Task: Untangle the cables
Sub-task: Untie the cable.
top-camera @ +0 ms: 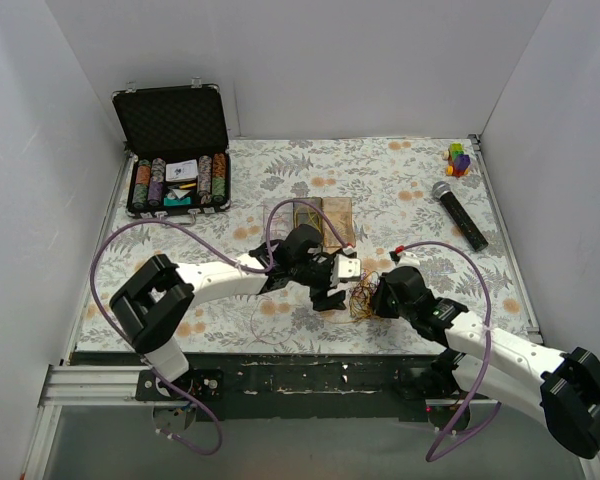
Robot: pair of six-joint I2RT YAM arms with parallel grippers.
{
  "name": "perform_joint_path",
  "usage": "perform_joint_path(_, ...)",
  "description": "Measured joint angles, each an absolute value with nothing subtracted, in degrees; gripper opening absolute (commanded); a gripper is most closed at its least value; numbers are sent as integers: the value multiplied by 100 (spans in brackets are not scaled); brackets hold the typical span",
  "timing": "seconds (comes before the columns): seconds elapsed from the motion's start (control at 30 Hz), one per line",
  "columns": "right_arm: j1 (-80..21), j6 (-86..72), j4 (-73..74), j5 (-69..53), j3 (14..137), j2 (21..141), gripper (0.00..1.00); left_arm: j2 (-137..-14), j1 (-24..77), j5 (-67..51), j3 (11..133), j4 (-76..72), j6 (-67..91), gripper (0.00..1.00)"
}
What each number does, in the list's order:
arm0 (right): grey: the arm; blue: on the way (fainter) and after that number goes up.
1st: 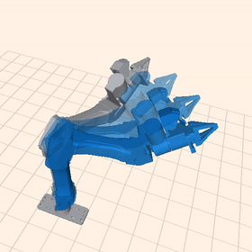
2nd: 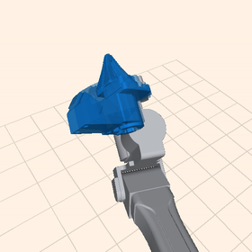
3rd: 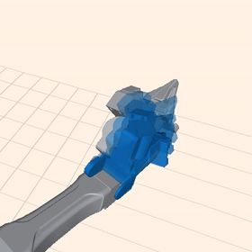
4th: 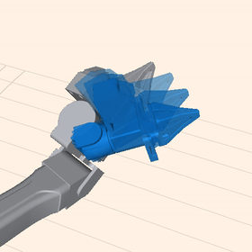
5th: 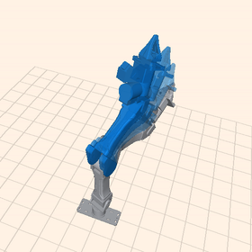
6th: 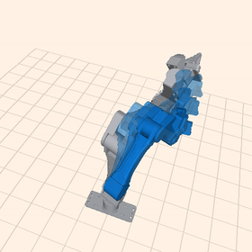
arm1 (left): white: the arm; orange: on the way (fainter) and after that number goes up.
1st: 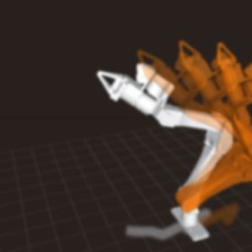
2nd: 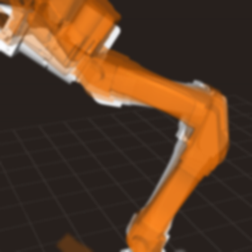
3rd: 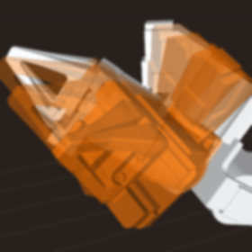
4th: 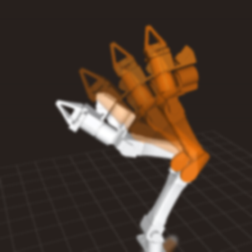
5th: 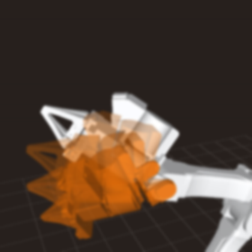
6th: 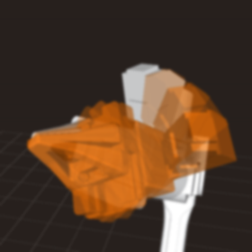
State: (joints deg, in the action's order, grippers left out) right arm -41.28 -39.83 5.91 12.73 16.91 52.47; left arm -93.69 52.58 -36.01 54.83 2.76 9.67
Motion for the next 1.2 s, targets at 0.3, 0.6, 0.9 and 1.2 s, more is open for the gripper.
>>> perform_joint_path(0.3, -4128, -3977, 589, 1219, 1623, 5157, 15, -9839, 5137, -3516, 5513, -292, 812, 36)
perform_joint_path(0.6, -4128, -3920, 591, 1179, 1623, 5157, 15, -10252, 5137, -3485, 5623, -480, 609, 0)
perform_joint_path(0.9, -4128, -3907, 489, 1164, 1625, 5332, 16, -9974, 5137, -2731, 5662, -631, 637, 0)
perform_joint_path(1.2, -4136, -4016, 58, 1120, 1780, 5561, 16, -8167, 5181, -1815, 5815, -395, 1059, 0)
